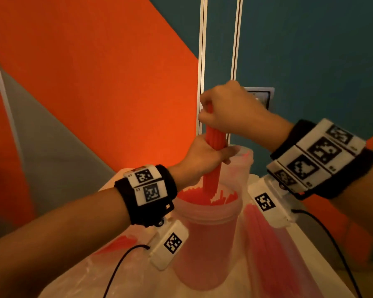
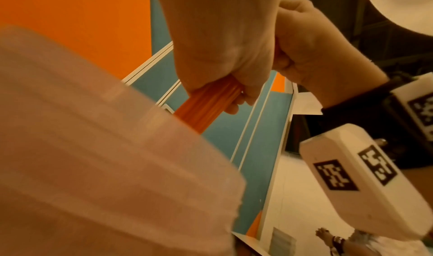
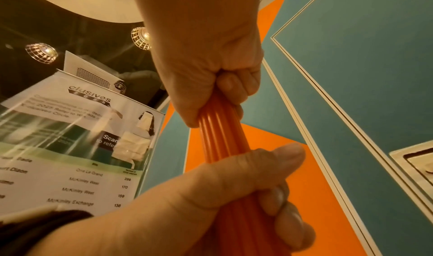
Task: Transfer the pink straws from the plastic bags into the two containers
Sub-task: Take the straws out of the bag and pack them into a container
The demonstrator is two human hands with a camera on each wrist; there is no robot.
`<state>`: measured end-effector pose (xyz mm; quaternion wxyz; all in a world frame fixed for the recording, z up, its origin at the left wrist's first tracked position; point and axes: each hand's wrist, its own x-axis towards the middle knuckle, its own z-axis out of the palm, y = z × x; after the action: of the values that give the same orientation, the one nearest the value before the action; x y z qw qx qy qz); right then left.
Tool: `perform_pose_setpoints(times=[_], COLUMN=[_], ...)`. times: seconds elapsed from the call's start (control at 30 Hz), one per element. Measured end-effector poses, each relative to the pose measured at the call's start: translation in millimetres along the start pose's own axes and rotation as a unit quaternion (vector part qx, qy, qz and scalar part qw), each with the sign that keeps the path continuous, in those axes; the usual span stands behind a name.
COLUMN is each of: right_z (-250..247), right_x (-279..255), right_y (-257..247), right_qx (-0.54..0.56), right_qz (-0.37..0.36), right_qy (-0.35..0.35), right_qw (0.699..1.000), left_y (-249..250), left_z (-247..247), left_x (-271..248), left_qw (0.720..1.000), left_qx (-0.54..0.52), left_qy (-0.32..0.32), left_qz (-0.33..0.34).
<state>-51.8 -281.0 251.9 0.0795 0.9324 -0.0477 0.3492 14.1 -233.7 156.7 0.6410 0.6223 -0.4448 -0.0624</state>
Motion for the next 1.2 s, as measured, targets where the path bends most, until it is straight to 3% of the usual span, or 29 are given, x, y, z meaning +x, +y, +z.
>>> perform_pose_setpoints(times=[0.2,0.3,0.43,0.53,0.6,0.7,0.77,0.83,0.93,1.0,1.13,1.2], right_z=[34.0,54.1,86.2,105.1,111.6,116.2,119.0,119.6,109.7,108.6,118.8,120.9], right_x=[-2.8,-7.7,-23.9,-38.6,-46.4,-53.4,-55.8,-53.5,-45.2,-42.6,-55.8,-57.6], right_y=[21.9,31.9,36.3,34.7,32.8,26.8,20.3,16.9,16.7,18.4,10.7,5.6], right_qx=[0.029,0.044,0.054,0.075,0.074,0.091,0.099,0.061,0.042,0.022,0.017,0.025], right_qz=[-0.006,0.018,0.027,0.024,0.001,0.052,0.093,0.081,0.039,0.012,-0.025,-0.038], right_qy=[-0.002,-0.035,-0.101,-0.148,-0.207,-0.359,-0.417,-0.457,-0.428,-0.418,-0.543,-0.547], right_qw=[1.0,0.998,0.993,0.986,0.975,0.927,0.899,0.883,0.902,0.908,0.839,0.836], left_y=[-24.8,-38.3,-48.5,-51.2,-51.9,-53.2,-51.9,-47.7,-38.9,-36.1,-44.4,-45.5], left_z=[0.5,-1.1,-13.3,-25.3,-29.3,-31.4,-31.2,-29.8,-28.2,-30.4,-36.2,-38.2], left_x=[15.7,13.0,11.9,10.1,8.2,5.0,3.3,2.9,7.7,9.8,1.4,-4.8], left_qw=[0.997,0.99,0.986,0.976,0.97,0.96,0.939,0.906,0.861,0.847,0.815,0.82], left_qx=[0.027,0.046,0.069,0.111,0.122,0.165,0.23,0.301,0.405,0.446,0.488,0.498], left_qy=[-0.069,-0.123,-0.141,-0.158,-0.17,-0.174,-0.206,-0.257,-0.282,-0.269,-0.289,-0.269], left_qz=[-0.027,-0.058,-0.051,-0.099,-0.126,-0.146,-0.15,-0.149,-0.125,-0.109,-0.119,-0.091])
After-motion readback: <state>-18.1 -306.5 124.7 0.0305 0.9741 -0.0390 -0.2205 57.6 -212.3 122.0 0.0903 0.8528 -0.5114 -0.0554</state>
